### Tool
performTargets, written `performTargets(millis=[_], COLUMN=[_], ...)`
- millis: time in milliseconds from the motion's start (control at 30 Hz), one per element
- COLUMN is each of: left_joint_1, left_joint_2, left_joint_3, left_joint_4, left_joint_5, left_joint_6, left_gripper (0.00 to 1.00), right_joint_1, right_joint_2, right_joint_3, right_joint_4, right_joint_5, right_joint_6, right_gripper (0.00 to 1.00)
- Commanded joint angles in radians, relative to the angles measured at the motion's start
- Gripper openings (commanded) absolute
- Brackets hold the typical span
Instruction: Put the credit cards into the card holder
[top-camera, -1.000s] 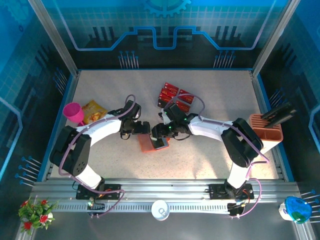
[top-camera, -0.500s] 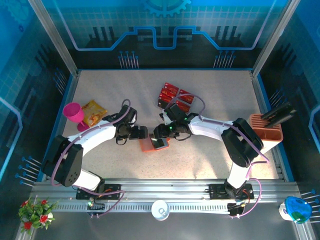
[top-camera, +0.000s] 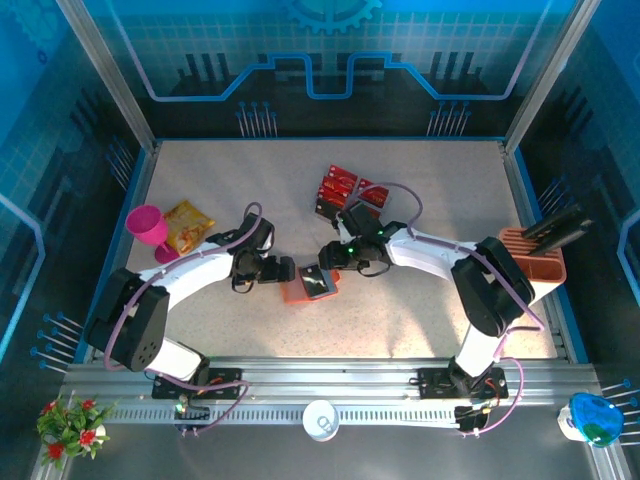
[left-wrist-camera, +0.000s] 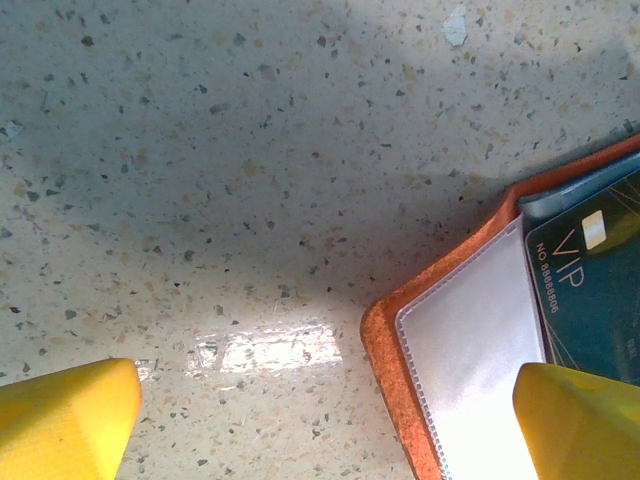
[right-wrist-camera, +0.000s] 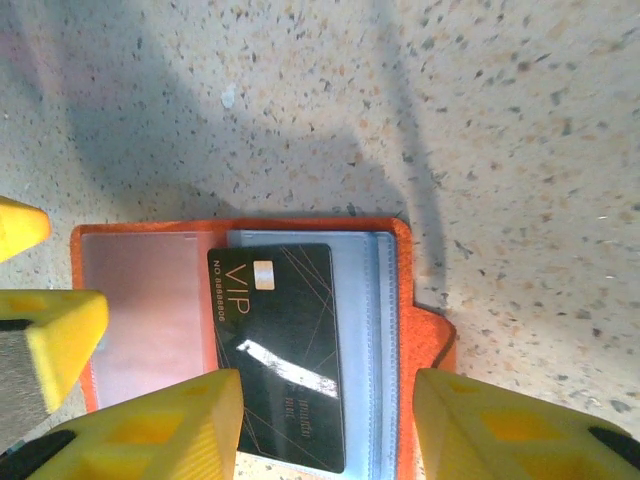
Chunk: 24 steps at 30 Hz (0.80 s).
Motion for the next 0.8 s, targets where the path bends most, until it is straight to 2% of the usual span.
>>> performTargets(millis=[0,233,367,433,567,633,767], left_joint_1=[-0.002,-0.002,-0.002,-0.002,-0.004,-0.008,-0.023], left_joint_2=[0.014,0.011,0.012,0.012,0.02,0.026,0.035], left_joint_3=[0.04,0.078,0.098,0.107,0.127,0.134,0.151], left_joint_4=[0.0,-0.016,-0.025,-0.027,-0.033,-0.034,-0.039], left_joint_5=[0.029,0.035,0.043,0.047,0.062,0.067,0.069], left_joint_6=[0.008,0.018,0.02,0.02,0.022,0.024,0.026], left_gripper=[0.97,0.97,0.97,0.97,0.97,0.97,0.97], right_joint_1=[-0.008,0.004,0.003,0.002,-0.003,-0.006,-0.009], right_joint_2=[-0.024,0.049,0.086,0.095,0.089,0.072,0.023], right_joint_3=[-0.003,0.026,0.045,0.054,0.051,0.035,-0.017], right_joint_4=[-0.037,-0.056,-0.073,-0.086,-0.107,-0.112,-0.113], right_joint_5=[0.035,0.046,0.073,0.087,0.119,0.132,0.151], right_joint_6=[-0.018,-0.02,-0.023,-0.024,-0.011,-0.003,0.019], right_gripper=[0.51,0.53,0.49,0.4,0.14,0.07,0.0])
